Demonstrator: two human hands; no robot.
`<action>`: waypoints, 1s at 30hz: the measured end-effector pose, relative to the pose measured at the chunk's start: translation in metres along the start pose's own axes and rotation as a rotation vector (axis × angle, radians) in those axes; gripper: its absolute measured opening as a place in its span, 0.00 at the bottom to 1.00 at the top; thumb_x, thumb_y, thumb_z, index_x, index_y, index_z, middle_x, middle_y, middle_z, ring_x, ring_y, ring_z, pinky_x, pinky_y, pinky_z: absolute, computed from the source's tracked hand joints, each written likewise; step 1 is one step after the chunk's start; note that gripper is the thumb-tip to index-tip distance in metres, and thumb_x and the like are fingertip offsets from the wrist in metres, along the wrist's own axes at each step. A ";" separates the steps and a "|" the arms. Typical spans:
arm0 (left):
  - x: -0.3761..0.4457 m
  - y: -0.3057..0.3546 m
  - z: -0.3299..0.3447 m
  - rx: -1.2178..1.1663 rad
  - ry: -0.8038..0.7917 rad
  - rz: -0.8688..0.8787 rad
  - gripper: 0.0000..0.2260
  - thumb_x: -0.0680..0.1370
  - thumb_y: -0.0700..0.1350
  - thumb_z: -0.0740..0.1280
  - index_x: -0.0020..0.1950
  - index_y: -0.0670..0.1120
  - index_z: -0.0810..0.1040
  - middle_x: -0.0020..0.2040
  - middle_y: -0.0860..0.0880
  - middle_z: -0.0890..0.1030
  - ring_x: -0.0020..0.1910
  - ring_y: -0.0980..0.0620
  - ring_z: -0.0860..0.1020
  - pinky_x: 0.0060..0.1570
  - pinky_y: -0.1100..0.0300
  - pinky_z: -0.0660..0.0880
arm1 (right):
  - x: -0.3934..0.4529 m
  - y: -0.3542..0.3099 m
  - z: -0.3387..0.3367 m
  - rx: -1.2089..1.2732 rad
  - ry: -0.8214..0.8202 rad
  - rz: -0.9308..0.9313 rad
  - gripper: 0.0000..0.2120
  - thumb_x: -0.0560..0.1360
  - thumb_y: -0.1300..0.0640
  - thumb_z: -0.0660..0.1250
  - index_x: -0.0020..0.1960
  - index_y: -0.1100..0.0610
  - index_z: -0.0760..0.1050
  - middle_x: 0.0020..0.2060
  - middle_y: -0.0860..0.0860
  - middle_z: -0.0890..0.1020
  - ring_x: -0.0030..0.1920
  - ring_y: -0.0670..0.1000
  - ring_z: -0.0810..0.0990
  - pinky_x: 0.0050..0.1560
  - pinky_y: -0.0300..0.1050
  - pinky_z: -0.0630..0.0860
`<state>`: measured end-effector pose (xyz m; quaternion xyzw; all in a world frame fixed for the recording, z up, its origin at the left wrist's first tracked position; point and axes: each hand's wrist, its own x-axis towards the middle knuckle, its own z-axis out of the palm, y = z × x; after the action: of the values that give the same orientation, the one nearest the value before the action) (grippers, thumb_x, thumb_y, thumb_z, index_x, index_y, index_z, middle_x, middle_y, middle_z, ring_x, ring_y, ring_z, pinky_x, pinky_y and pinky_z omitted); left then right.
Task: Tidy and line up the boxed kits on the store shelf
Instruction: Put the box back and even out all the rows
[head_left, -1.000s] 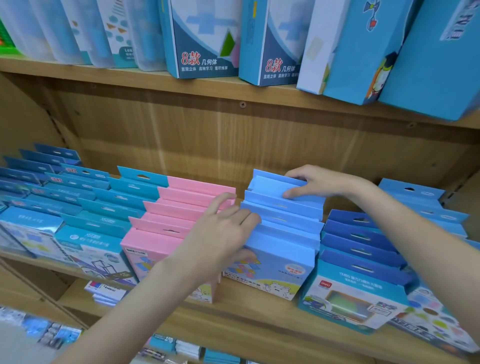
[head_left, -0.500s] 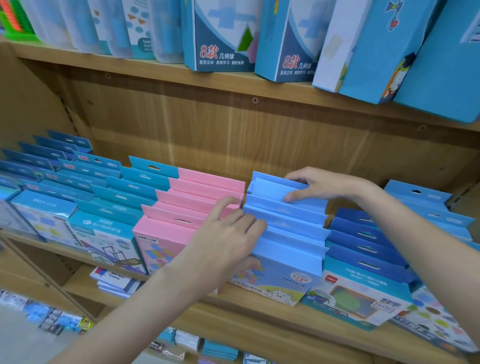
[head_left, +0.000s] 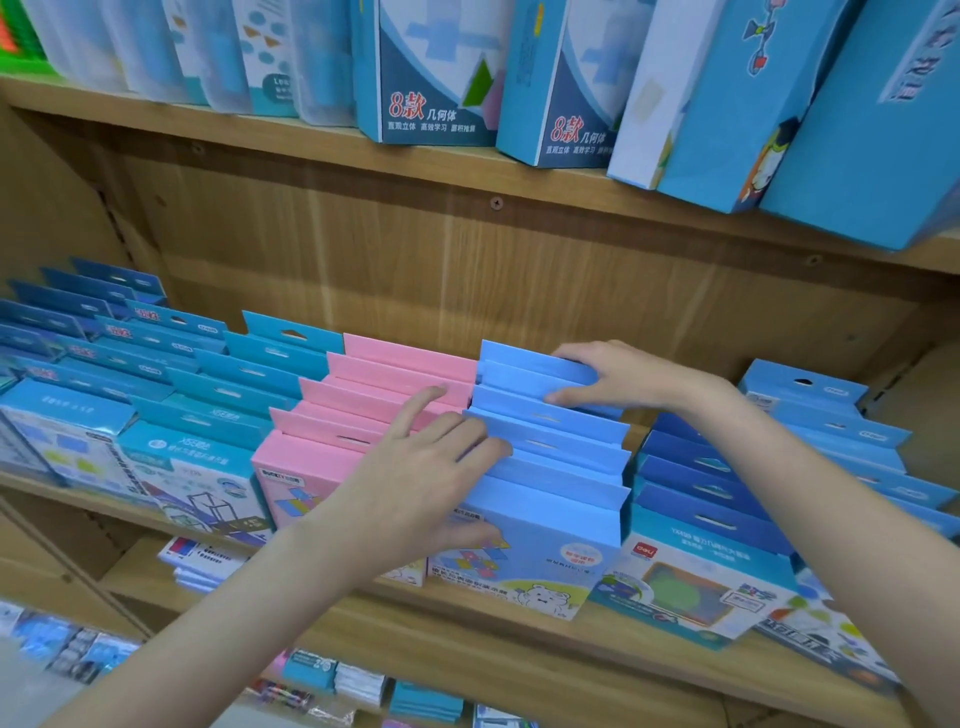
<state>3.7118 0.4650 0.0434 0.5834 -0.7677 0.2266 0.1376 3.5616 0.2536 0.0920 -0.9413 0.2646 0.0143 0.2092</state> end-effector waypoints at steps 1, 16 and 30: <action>-0.001 0.000 0.001 -0.004 0.000 0.000 0.27 0.64 0.63 0.71 0.54 0.47 0.73 0.42 0.50 0.75 0.41 0.49 0.77 0.65 0.48 0.58 | -0.002 0.001 0.000 0.001 0.014 0.004 0.17 0.71 0.41 0.66 0.54 0.50 0.73 0.49 0.45 0.80 0.49 0.44 0.77 0.52 0.44 0.74; -0.010 0.001 0.009 0.033 0.012 0.000 0.36 0.59 0.61 0.76 0.59 0.47 0.68 0.44 0.48 0.73 0.42 0.47 0.76 0.63 0.49 0.61 | -0.024 0.004 0.001 0.153 0.248 0.104 0.13 0.79 0.65 0.57 0.49 0.52 0.77 0.41 0.47 0.81 0.42 0.47 0.77 0.44 0.40 0.72; -0.011 0.000 0.011 0.088 0.053 0.026 0.36 0.61 0.64 0.74 0.61 0.46 0.69 0.48 0.49 0.77 0.46 0.47 0.76 0.63 0.49 0.59 | -0.045 -0.002 0.006 0.304 0.401 0.173 0.13 0.80 0.56 0.56 0.63 0.54 0.71 0.60 0.50 0.75 0.60 0.47 0.71 0.58 0.40 0.67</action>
<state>3.7158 0.4685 0.0284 0.5727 -0.7606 0.2772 0.1293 3.5243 0.2800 0.0934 -0.8569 0.3793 -0.1947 0.2898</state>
